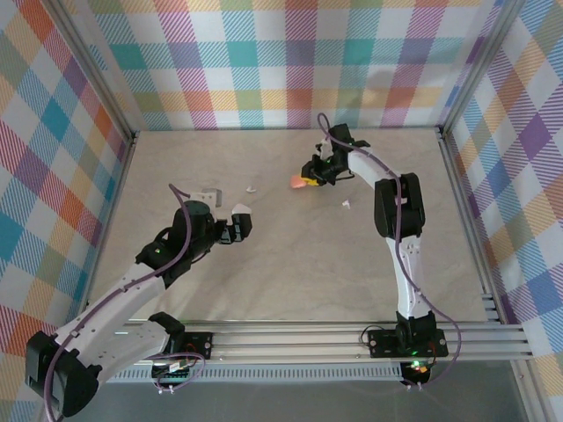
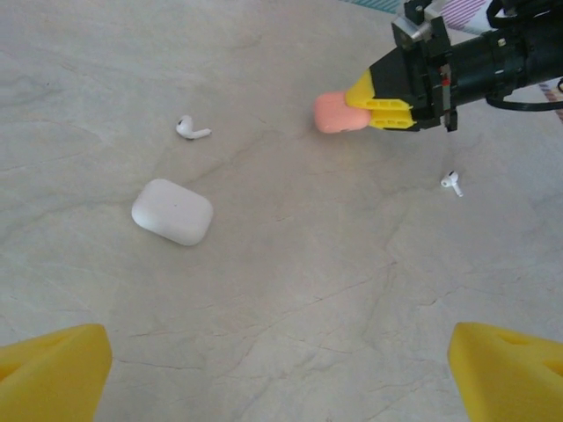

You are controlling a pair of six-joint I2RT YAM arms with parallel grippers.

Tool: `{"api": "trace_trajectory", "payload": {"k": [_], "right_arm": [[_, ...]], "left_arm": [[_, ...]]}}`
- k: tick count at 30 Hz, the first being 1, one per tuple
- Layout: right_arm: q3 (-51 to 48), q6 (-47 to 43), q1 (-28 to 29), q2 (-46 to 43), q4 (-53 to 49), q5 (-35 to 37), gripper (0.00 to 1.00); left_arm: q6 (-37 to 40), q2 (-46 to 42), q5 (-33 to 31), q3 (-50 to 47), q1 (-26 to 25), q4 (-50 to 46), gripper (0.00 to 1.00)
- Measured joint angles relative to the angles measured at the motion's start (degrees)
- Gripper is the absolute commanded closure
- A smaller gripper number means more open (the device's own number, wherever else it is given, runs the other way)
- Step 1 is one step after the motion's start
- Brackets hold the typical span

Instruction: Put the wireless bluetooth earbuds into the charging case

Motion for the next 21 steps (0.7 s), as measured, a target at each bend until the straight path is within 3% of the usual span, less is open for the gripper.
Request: {"api": "trace_trajectory", "payload": {"k": [14, 21], "right_arm": [[4.3, -2.6, -1.0, 1.9, -6.1, 2.6, 0.64], [5.2, -4.3, -1.3, 1.9, -8.2, 4.8, 0.59]], "left_arm": [[-3.9, 9.8, 4.0, 0.0, 7.2, 0.0, 0.09], [-7.9, 18.6, 4.3, 5.5, 8.9, -2.6, 0.13]]}}
